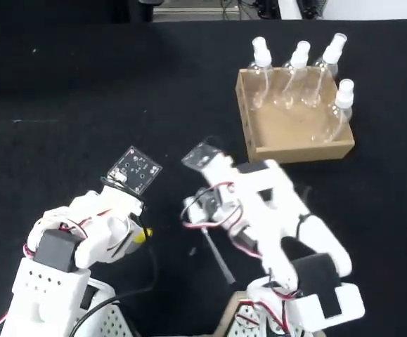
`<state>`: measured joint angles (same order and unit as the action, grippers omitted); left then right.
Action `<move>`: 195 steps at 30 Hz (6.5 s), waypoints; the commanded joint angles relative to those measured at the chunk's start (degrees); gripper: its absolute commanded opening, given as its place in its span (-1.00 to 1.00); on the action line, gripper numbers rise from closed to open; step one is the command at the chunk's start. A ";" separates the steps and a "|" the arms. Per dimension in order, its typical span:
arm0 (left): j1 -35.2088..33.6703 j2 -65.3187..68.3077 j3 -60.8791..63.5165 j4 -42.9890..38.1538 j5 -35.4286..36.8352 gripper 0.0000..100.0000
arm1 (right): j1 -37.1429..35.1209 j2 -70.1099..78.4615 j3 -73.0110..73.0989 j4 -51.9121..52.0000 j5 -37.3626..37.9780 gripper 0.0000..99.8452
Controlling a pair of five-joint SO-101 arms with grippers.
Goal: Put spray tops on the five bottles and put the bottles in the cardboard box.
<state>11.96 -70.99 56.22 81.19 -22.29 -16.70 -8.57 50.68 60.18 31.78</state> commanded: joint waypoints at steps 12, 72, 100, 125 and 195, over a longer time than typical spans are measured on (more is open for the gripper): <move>1.45 -0.09 10.15 -21.01 16.09 -0.51 | 24.53 -22.37 -9.71 13.36 0.70 -0.98; 7.60 53.27 -11.74 -19.96 22.59 -0.92 | 50.73 -27.47 10.77 -7.38 13.80 -0.98; 5.14 51.60 -8.40 -18.99 7.65 -0.91 | 54.95 -27.30 1.71 9.05 12.31 -0.37; 5.23 51.52 -8.57 -18.99 7.74 -0.91 | 50.81 -1.27 -6.55 5.63 16.88 -0.95; 6.29 21.71 -33.80 -63.03 37.63 -0.94 | -9.49 -42.42 20.53 -58.73 -34.37 -0.98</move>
<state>18.02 -50.07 23.25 19.65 14.81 -25.41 -48.31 71.87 3.65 -2.68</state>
